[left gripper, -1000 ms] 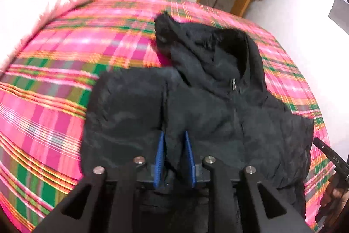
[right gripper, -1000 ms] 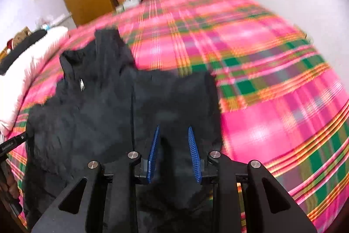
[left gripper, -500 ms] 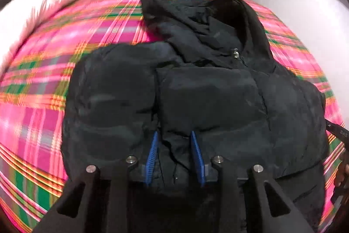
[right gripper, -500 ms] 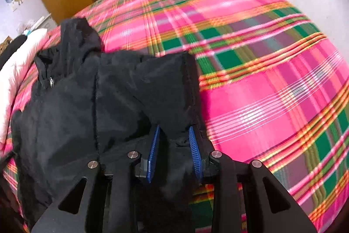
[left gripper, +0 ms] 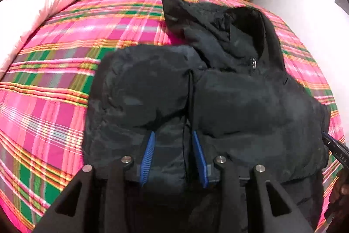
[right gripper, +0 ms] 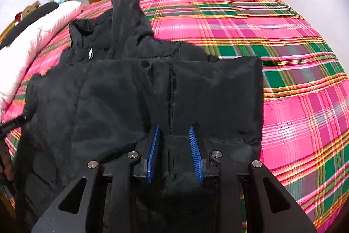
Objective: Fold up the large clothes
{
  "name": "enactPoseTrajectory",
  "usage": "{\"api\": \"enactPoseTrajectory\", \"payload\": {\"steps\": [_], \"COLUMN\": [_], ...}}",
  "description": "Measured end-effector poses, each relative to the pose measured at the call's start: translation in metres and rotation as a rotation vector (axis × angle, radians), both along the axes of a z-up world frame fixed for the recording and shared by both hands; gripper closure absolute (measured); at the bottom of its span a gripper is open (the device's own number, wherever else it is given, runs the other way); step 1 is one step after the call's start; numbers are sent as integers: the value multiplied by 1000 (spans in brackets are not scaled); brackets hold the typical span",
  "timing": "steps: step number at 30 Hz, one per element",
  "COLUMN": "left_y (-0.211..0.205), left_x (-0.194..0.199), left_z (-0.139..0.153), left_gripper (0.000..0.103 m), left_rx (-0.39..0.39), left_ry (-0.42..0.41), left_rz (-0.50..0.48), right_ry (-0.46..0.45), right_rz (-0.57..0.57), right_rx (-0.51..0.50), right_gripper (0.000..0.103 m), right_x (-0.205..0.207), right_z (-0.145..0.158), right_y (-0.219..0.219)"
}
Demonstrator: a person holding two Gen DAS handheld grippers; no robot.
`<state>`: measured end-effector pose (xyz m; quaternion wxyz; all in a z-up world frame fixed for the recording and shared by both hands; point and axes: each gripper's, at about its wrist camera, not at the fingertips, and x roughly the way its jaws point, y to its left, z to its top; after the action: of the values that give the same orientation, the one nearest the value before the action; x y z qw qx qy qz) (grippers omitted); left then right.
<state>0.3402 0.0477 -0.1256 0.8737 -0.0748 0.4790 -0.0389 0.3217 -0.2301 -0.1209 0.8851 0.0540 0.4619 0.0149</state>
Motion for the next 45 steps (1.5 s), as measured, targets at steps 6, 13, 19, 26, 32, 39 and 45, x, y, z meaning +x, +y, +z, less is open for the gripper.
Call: {"api": "enactPoseTrajectory", "payload": {"steps": [6,13,19,26,32,39,45], "left_y": [14,33,32,32,25,13,-15], "left_x": [-20,-12,-21,45,119,200,240], "left_z": [30,-5,40,58,66,28,-5], "left_gripper": [61,55,55,54,46,41,52], "left_rx": [62,45,-35,-118,-100,-120,-65], "left_ry": [-124,32,-87,-52,-56,23,56], "left_rz": [18,39,24,4,9,28,1], "right_ry": [-69,-3,-49,-42,-38,-16,10], "right_rz": [-16,-23,-50,44,131,125,92], "right_rx": [21,30,148,144,36,9,-73], "right_gripper": [74,71,52,51,45,45,46], "right_x": [-11,-10,-11,46,125,208,256], "right_z": [17,3,23,52,64,47,25], "right_y": [-5,-2,-7,17,59,90,105]}}
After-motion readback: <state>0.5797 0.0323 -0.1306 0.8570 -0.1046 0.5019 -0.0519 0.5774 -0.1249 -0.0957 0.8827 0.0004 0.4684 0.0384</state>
